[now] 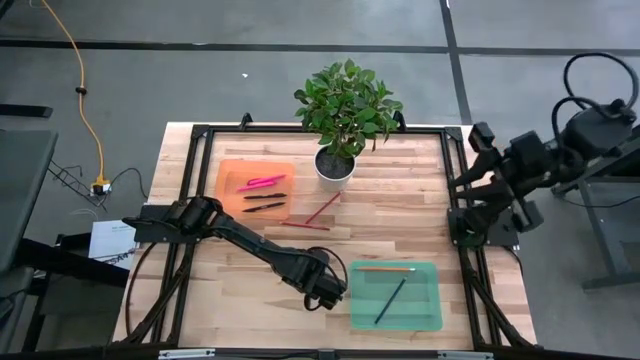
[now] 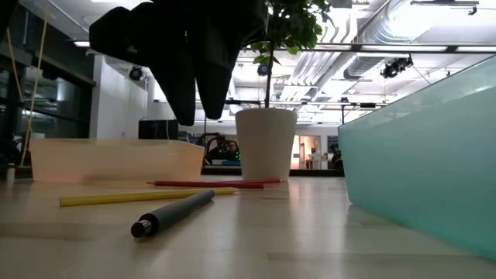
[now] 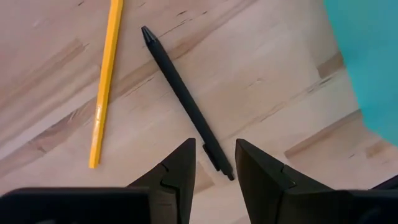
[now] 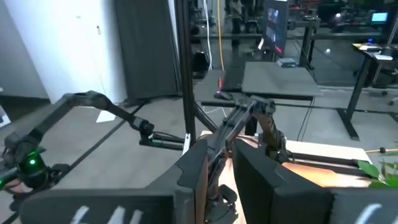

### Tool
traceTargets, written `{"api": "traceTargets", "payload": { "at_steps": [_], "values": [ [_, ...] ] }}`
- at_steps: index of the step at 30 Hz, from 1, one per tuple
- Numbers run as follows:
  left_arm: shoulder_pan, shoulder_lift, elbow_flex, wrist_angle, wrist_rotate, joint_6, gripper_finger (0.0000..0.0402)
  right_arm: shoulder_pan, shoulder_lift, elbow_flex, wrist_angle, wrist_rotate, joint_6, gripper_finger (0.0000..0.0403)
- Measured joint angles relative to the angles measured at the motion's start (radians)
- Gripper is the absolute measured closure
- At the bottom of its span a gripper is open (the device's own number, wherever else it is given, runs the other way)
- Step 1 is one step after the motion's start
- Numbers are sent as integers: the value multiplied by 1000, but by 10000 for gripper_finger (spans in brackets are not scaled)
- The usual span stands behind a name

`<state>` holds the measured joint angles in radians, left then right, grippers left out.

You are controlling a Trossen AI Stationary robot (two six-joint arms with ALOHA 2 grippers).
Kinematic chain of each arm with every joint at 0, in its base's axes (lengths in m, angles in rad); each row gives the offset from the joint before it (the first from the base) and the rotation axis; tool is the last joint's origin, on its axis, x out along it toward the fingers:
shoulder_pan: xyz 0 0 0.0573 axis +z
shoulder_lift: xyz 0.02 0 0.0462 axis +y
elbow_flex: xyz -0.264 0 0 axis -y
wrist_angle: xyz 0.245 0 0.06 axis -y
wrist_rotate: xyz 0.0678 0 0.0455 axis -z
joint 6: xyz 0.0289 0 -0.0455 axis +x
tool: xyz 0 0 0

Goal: Sort pens & pencils
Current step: Put the black pen into the orange bin

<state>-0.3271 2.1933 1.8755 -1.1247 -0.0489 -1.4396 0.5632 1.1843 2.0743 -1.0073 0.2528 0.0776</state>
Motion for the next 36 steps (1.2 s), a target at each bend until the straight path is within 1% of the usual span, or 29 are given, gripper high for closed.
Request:
{"api": "traceTargets", "payload": {
  "at_steps": [3,5,8,10,14,21,28,33,36],
  "values": [
    [0,6,0,4,1,-34,300,0,-3,0,-15,-1,0,336],
    [0,17,-5,6,28,-49,300,0,0,0,-29,-2,0,336],
    [0,15,-64,89,61,-71,300,0,7,0,-46,-11,-6,336],
    [0,18,-94,102,64,-103,300,0,14,0,-55,-21,-7,336],
    [0,15,-92,107,83,-96,300,0,19,0,-63,-26,-10,336],
    [15,16,-93,83,67,-88,300,0,22,0,-66,-25,-34,336],
    [26,16,-93,107,57,-73,300,0,22,0,-66,-25,-60,336],
    [26,17,-93,97,57,-73,300,0,22,0,-66,-25,-61,336],
    [27,40,-92,117,70,-76,300,0,22,0,-66,-25,-62,336]
  ]
}}
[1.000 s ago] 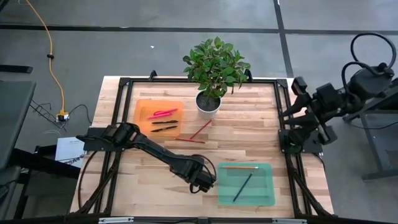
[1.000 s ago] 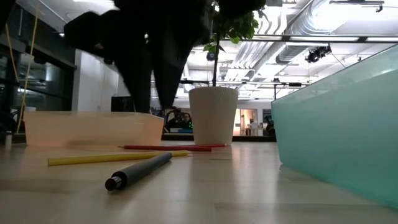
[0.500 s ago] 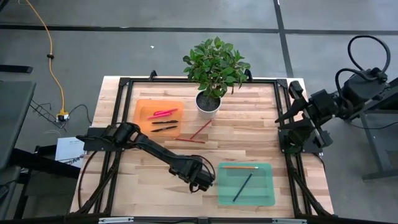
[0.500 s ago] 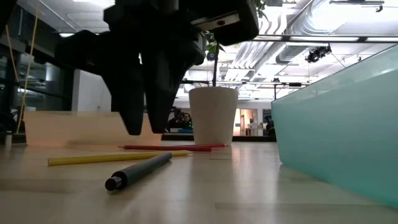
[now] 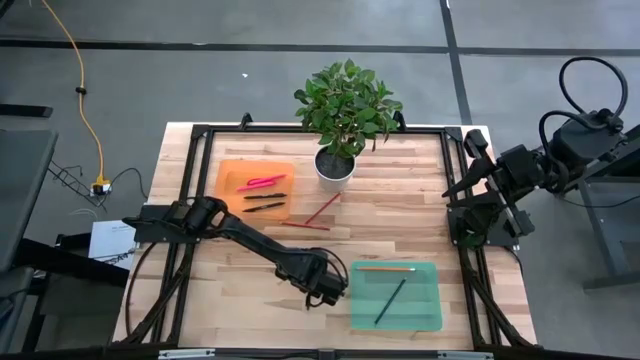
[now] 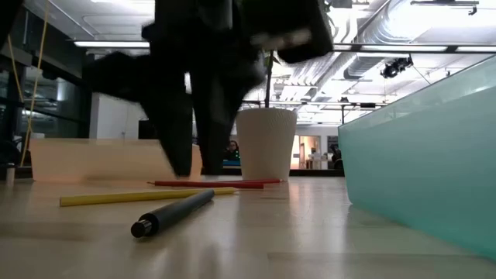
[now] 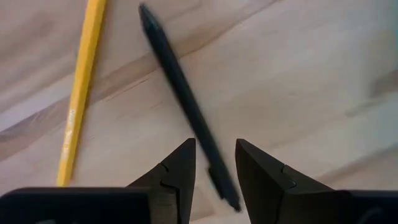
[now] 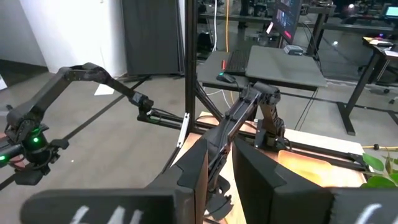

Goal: Sort pens & pencils
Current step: Put the black pen into the orange bin

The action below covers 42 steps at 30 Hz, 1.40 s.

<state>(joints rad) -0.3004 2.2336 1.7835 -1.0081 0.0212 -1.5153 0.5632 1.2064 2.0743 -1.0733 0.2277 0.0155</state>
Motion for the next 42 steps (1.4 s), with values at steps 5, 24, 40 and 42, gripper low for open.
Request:
{"api": "traceTargets", "payload": {
  "at_steps": [5,24,40,42],
  "values": [
    [-2,33,0,48,34,0,300,0,0,0,0,0,-7,336],
    [-1,50,90,-151,-13,44,300,0,0,0,-8,0,-24,336],
    [-1,42,107,-242,47,70,300,0,0,0,-45,0,-16,336],
    [-1,42,107,-264,69,72,300,0,0,0,-45,0,-16,336]
  ]
}}
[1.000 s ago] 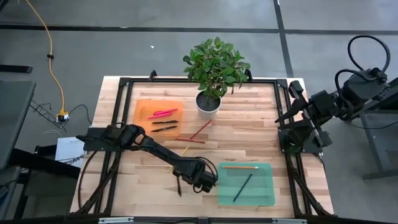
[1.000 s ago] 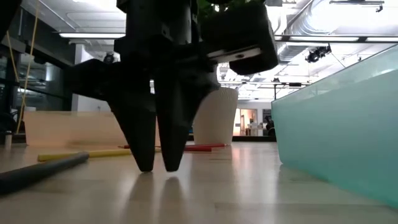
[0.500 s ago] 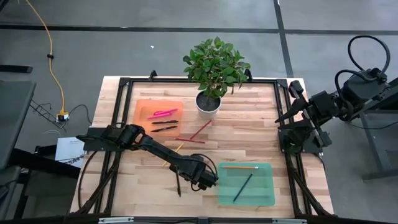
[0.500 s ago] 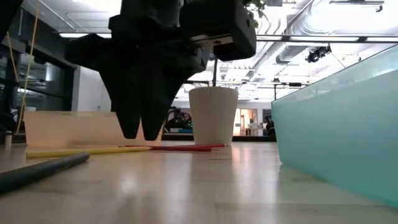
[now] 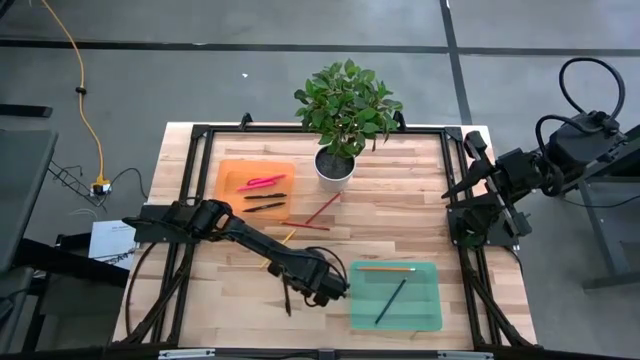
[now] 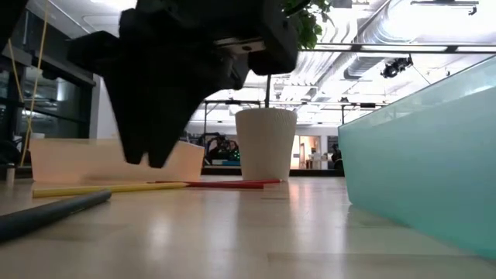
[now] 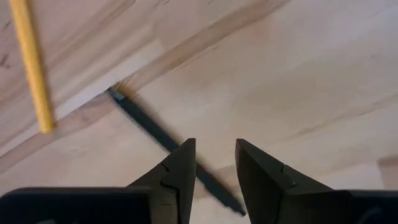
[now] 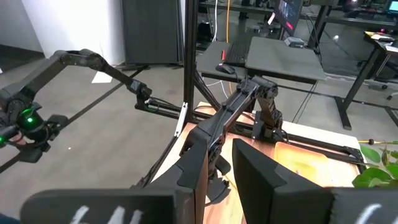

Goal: Sort pens & pencils
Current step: Put the black pen into the orange bin

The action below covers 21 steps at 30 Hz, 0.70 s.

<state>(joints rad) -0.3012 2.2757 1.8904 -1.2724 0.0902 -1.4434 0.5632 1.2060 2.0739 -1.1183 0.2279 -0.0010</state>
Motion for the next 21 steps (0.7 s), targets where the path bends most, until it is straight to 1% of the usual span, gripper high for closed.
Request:
{"api": "traceTargets", "payload": {
  "at_steps": [5,11,18,21],
  "values": [
    [-2,-4,0,-20,45,33,300,0,0,0,0,0,0,336],
    [0,-48,0,-57,-20,25,300,0,0,0,1,0,0,336],
    [-3,-106,-1,-135,-63,30,300,0,0,0,1,0,0,336],
    [-9,-143,-1,-140,-104,39,300,0,0,0,1,0,-1,336]
  ]
}}
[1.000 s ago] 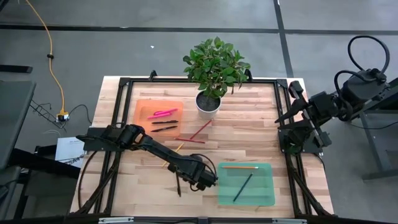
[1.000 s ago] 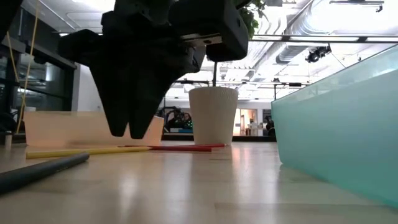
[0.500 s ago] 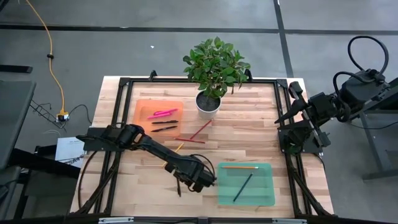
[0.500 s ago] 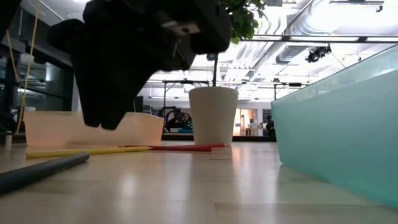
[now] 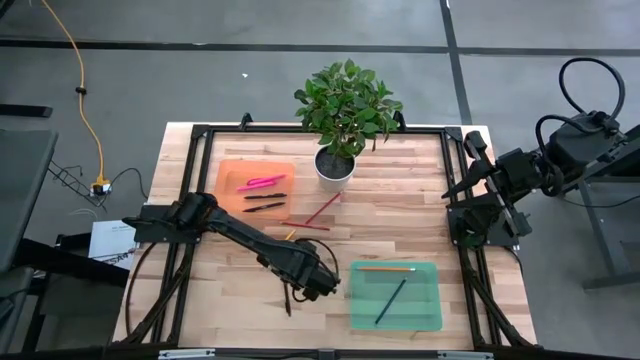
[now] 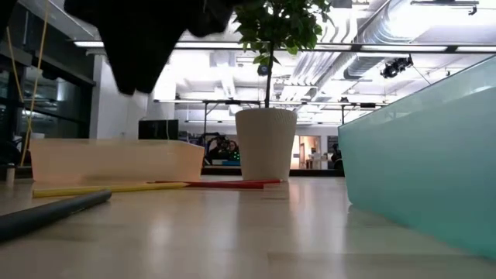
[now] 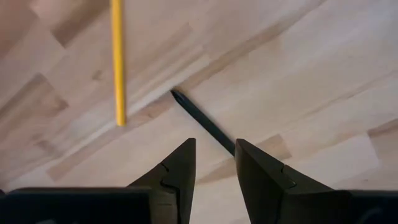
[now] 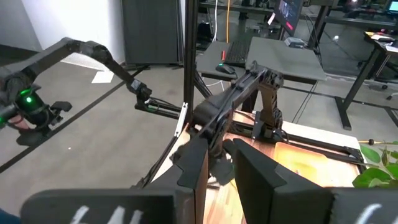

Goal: Sort pens & pencils
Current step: Put the black pen into the orange bin

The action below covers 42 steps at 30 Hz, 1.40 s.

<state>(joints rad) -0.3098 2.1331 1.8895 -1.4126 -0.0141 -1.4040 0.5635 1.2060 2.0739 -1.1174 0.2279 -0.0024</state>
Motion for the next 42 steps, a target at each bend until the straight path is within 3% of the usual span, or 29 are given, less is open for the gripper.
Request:
{"api": "traceTargets", "payload": {
  "at_steps": [12,16,22,28,34,42],
  "values": [
    [-34,-161,1,-92,-218,-18,300,0,3,0,19,7,2,336],
    [-52,-184,-7,-164,-161,-15,300,0,14,0,18,25,4,336],
    [-94,-228,-127,-157,-3,-24,300,0,31,-1,14,29,1,336],
    [-145,-276,-290,13,82,-132,300,0,39,-1,18,31,-6,336],
    [-148,-322,-474,289,107,-250,300,-7,49,-1,25,31,-12,336],
    [-149,-323,-543,370,33,-398,300,-7,58,-1,22,24,-6,336]
  ]
}}
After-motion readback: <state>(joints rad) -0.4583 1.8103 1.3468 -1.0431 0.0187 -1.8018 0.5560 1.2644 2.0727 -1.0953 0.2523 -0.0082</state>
